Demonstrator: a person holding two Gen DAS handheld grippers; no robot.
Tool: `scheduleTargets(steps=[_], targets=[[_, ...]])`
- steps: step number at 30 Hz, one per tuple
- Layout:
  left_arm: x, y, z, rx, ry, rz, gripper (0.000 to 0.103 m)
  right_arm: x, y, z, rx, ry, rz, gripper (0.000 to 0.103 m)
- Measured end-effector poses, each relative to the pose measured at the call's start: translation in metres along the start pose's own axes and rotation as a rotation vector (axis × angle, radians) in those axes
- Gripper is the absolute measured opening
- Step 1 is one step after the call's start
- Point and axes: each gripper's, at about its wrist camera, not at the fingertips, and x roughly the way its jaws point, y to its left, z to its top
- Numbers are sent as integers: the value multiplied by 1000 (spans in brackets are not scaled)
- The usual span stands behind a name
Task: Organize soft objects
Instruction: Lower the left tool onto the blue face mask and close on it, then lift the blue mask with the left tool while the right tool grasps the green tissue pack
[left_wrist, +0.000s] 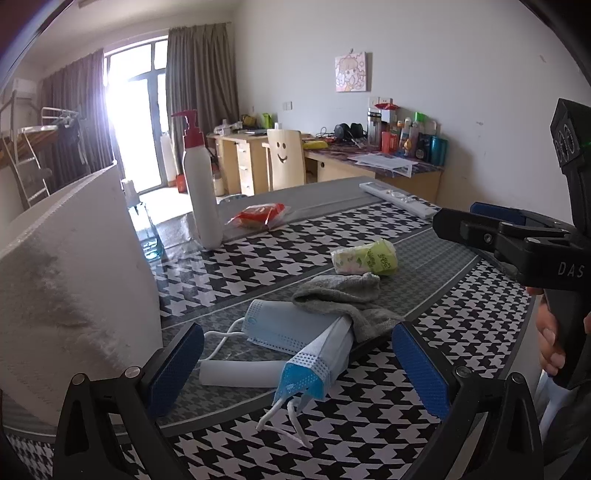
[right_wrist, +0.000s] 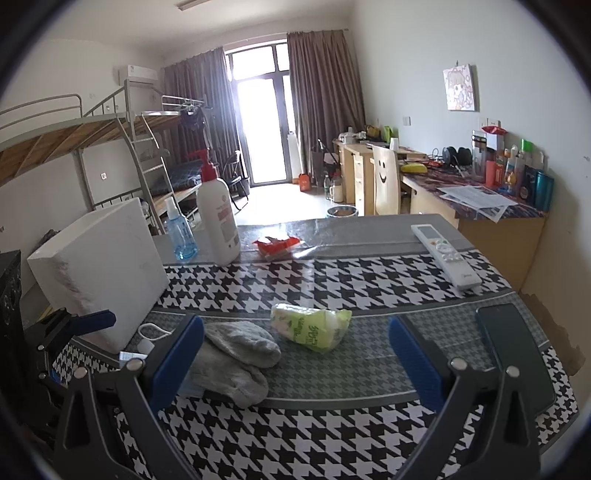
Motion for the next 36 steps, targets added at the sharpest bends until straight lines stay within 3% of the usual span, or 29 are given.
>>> scheduleTargets(steps=[10,17,20,25,27,32,36], targets=[[18,-5,-4,31,57,-25,87,16,-3,-2,-2,56,-7,102],[32,-4,-8,28,117,-51,59,27,-6,1,-20,99,-25,102],[37,-3,-10,19,134,-61,56,32,-8,3,-19,111,-21,102],[39,-2,-11,12,143,-86,38,45,-12,6,-20,137,-31,102],[41,0,-12,7,151,-83,26,51,-13,6,-22,155,-33,102],[42,1,-12,-7,156,-125,12,68,-10,6,-37,200,-22,102],[39,-1,-12,3,149,-141,7,77,-8,6,-42,234,-16,102]])
